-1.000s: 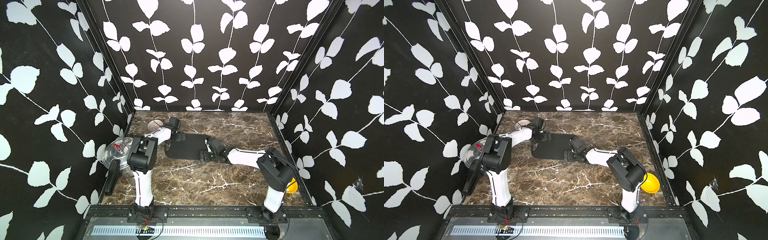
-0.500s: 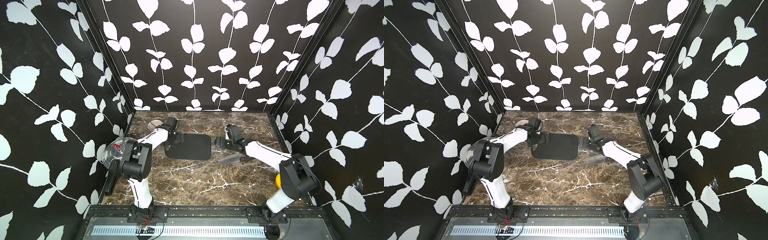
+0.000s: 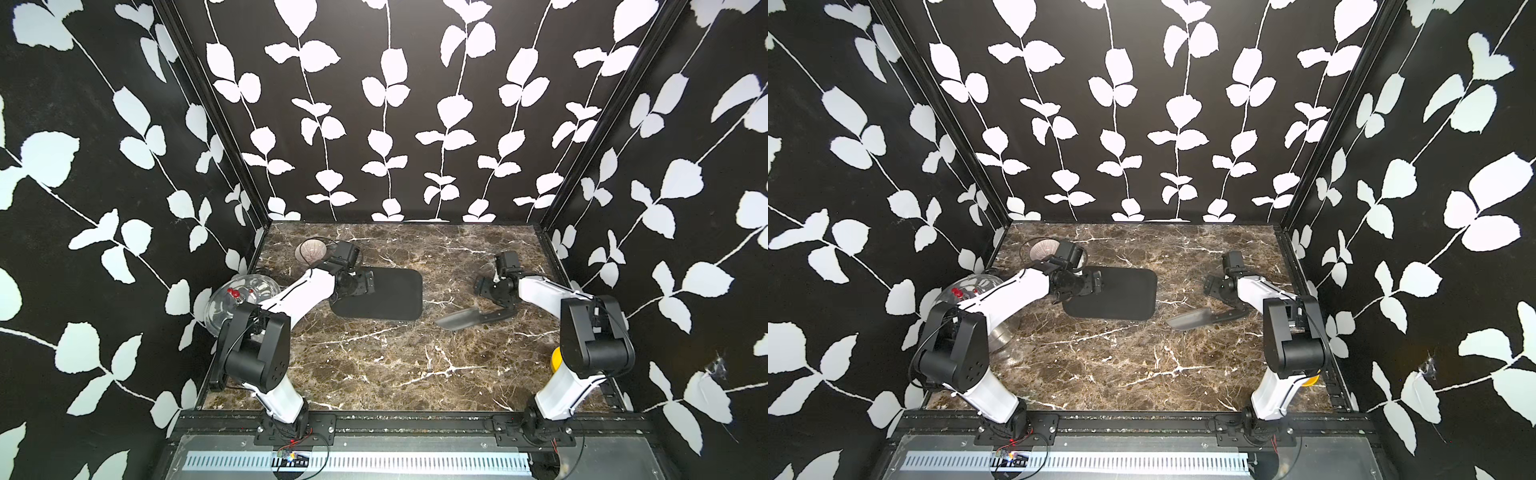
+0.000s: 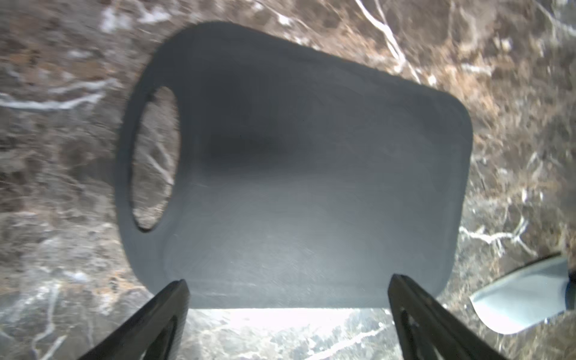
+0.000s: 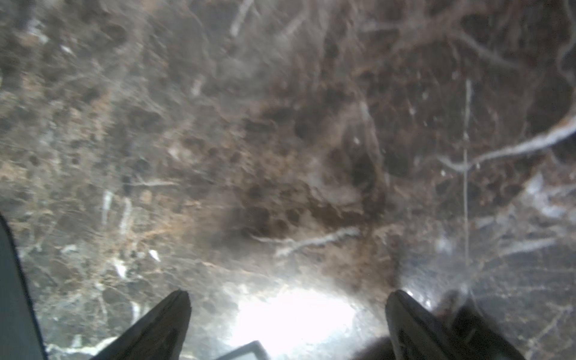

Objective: Align the knife with the edge of the cutting board
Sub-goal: Adjust the knife at the center of the board.

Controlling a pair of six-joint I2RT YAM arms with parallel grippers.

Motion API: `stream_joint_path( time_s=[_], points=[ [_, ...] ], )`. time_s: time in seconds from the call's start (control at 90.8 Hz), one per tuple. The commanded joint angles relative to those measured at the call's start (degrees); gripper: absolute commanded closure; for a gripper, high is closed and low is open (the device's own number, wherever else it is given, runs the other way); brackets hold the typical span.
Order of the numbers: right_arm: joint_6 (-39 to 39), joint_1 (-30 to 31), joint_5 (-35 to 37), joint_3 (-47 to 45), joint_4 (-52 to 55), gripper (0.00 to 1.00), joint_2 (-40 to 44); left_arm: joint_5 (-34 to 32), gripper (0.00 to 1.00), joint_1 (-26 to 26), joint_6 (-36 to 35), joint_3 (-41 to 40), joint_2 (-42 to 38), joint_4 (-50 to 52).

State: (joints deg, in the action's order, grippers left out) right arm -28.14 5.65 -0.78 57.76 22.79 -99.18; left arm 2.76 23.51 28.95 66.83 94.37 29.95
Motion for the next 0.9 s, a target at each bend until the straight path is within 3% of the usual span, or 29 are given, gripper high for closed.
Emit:
stream_joint_path(
  time_s=[0.0, 0.308, 0.44, 0.55, 0.716, 0.892],
  points=[
    [0.4, -2.1, -2.6, -4.0, 0.2, 0.01, 2.2, -0.9, 0.02, 1.8, 0.6, 0.5, -3.1, 0.7],
    [-4.5, -1.0, -6.0, -19.3, -0.5, 0.04, 16.6, -0.2, 0.02, 3.1, -0.6, 2.1, -2.1, -0.3],
    [-8.4, 4.5, -5.4, -25.0, -0.4, 0.05, 23.3, 0.0, 0.01, 3.1, -1.2, 2.4, -1.6, 0.2],
    [-12.4, 12.5, -2.0, -27.5, 0.6, 0.05, 26.5, 0.5, 0.02, 3.1, -1.6, 2.4, -1.3, 0.3],
    [-16.2, 20.5, 4.8, -27.8, 1.9, 0.08, 26.9, 1.3, 0.02, 3.1, -1.6, 2.1, -1.4, 0.3],
    [-16.3, 22.7, 9.9, -22.0, 3.4, 0.23, 19.4, 1.6, 0.01, 3.1, -1.4, 1.1, -2.5, 0.8]
  ],
)
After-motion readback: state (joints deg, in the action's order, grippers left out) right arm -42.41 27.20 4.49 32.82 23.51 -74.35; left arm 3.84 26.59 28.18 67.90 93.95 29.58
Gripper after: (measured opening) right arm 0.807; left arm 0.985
